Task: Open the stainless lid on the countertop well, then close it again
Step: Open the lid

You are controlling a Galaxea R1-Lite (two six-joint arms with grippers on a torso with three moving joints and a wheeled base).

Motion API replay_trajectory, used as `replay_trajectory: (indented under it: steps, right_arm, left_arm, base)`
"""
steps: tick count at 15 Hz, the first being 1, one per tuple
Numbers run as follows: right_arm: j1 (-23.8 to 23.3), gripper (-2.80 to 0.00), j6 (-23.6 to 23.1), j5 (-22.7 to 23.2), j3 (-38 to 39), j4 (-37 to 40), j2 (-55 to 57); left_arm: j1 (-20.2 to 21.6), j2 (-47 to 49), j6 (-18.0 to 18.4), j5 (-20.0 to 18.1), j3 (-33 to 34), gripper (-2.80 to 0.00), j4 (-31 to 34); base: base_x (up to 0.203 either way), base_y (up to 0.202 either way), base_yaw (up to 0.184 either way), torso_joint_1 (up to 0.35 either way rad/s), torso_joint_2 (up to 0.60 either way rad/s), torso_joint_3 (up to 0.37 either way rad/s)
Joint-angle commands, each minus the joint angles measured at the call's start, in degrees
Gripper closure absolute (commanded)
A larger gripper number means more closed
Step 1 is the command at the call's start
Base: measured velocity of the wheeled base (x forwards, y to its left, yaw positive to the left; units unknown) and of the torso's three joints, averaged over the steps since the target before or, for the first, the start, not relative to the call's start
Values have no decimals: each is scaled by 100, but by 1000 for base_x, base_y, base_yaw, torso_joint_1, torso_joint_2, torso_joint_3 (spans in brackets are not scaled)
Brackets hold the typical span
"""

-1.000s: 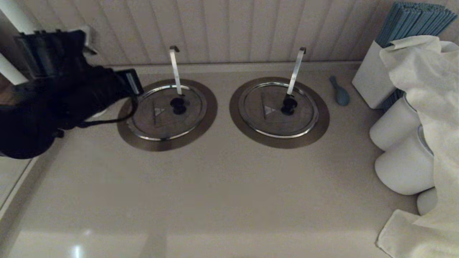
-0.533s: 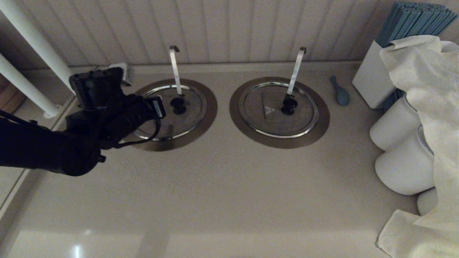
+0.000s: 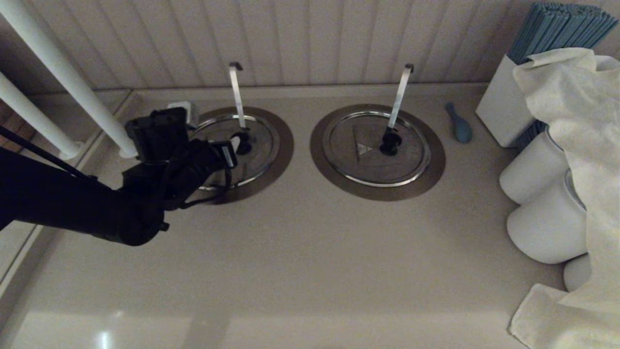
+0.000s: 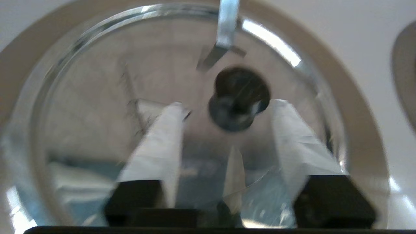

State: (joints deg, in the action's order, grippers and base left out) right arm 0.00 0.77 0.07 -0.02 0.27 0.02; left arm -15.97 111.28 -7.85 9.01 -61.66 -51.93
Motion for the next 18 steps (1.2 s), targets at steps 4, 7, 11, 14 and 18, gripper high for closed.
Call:
replay_trajectory:
  steps: [4, 7, 11, 14, 18]
  right_arm:
    - [0, 0, 2, 2, 1, 0, 6]
    - [0, 0, 2, 2, -4, 0, 6]
    - [0, 0, 2, 2, 2, 0, 6]
    - [0, 0, 2, 2, -1, 0, 6]
    - [0, 0, 2, 2, 2, 0, 6]
  left_arm:
    - [-125, 315, -6, 101, -21, -280, -510]
    - [-164, 482, 5, 119, -44, -280, -560]
    - [-189, 801, 12, 235, -250, -280, -810]
    - [-187, 1011, 19, 284, -403, -280, -810]
    - [-187, 1267, 20, 597, -691, -280, -819]
  base:
    - [0, 0, 0, 0, 0, 0]
    - [0, 0, 0, 0, 0, 0]
    - [0, 0, 0, 0, 0, 0]
    - [0, 0, 0, 0, 0, 0]
    - [0, 0, 0, 0, 0, 0]
